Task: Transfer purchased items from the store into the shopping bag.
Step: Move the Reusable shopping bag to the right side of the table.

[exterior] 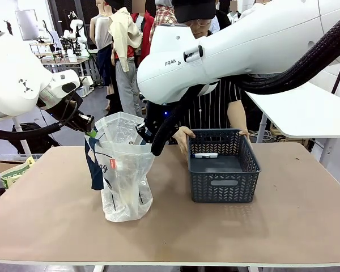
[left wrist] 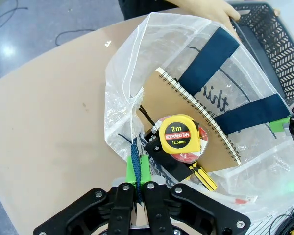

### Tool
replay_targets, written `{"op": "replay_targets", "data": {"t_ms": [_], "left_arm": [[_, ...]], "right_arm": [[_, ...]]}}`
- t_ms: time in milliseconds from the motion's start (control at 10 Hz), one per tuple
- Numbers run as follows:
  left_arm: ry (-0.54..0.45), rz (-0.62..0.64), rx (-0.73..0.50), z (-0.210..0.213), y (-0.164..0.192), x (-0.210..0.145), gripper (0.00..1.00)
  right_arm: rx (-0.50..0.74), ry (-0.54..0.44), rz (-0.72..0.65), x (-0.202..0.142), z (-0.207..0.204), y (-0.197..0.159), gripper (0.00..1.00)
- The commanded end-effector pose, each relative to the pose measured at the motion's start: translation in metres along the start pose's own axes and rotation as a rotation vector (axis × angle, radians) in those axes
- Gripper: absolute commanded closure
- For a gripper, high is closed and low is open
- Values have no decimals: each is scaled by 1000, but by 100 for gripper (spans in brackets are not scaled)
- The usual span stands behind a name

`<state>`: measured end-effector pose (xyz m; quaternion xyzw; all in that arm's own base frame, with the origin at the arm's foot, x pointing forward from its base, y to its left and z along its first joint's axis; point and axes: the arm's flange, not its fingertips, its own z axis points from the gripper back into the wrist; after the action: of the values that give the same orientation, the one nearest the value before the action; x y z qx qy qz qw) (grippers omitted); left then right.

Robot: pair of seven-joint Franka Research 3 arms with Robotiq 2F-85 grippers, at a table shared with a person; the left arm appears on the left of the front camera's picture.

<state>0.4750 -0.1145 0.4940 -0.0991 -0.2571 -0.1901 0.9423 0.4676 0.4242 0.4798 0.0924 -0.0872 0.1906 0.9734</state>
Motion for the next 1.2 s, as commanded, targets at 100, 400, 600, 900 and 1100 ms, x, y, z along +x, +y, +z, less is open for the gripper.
{"op": "replay_targets", "data": {"t_ms": [100,400,600,900,1100], "left_arm": [[3,-8,5,1,2,-1,100],[3,-8,5,1,2,-1,100],[3,-8,5,1,2,-1,100],[3,-8,5,1,2,-1,100],[3,-8,5,1,2,-1,100]], "right_arm": [[0,2,-1,-2,-3,-1,100],[0,2,-1,-2,-3,-1,100],[0,2,-1,-2,-3,-1,100],[0,2,-1,-2,-3,-1,100],[0,2,-1,-2,-3,-1,100]]}}
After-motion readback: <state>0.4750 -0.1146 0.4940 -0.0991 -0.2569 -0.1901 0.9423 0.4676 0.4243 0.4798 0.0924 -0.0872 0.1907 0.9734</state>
